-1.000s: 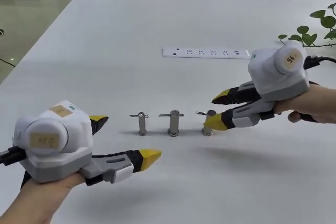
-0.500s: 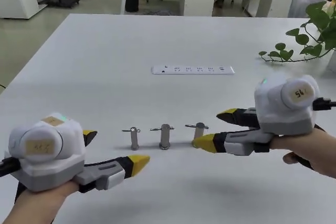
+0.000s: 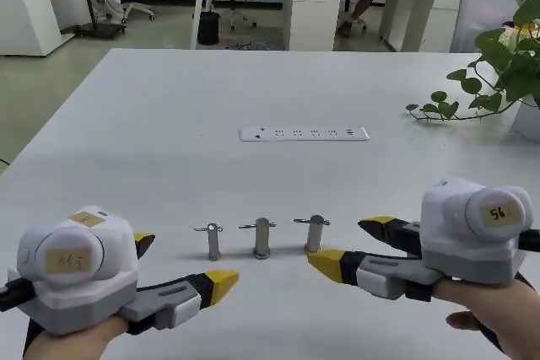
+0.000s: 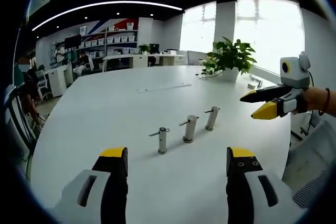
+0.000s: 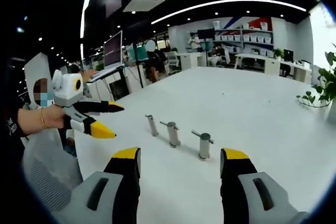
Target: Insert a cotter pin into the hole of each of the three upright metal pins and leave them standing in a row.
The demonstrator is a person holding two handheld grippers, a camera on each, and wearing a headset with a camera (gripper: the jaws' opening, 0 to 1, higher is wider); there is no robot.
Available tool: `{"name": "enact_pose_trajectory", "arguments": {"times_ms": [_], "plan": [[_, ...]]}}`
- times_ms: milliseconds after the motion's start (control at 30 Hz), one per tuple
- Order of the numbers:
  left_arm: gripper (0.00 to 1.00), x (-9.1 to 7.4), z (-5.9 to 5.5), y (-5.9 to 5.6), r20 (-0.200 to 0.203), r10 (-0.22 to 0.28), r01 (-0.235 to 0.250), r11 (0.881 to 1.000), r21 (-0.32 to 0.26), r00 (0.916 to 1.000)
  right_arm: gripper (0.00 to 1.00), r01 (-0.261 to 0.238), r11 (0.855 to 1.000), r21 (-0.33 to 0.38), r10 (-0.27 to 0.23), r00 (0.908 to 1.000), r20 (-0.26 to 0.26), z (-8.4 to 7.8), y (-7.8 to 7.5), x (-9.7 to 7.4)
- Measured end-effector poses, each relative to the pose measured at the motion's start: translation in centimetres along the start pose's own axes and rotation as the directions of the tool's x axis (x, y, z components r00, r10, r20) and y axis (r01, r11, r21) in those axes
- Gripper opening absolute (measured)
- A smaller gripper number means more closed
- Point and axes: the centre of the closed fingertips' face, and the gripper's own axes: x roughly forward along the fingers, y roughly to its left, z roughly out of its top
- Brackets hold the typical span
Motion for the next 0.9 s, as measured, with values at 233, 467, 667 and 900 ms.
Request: {"name": "enact_pose_trajectory", "arguments": {"times_ms": [233, 467, 667, 900], "plan": [[0.74, -0.3, -0.6, -0.4, -0.014, 0.004, -0.004, 1.0, 0.0, 0.9999, 0.57, 0.043, 0.999, 0.028, -0.043, 0.9991, -0.001, -0.8, 0.5, -0.1], [0.74, -0.6, -0.8, -0.6, -0.013, 0.008, -0.008, 1.0, 0.001, 0.9999, 0.57, 0.086, 0.995, 0.04, -0.086, 0.9963, -0.001, -1.2, 0.4, -0.7], [0.73, -0.9, -0.7, -0.6, -0.002, 0.013, -0.013, 1.0, 0.002, 0.9999, 0.57, 0.084, 0.995, 0.056, -0.084, 0.9964, -0.013, -1.7, 0.5, -1.1], [0.72, -1.2, -1.0, -0.5, -0.008, 0.021, -0.021, 1.0, -0.002, 0.9998, 0.57, 0.095, 0.995, 0.043, -0.095, 0.9953, -0.018, -1.8, 0.6, -1.3]]}}
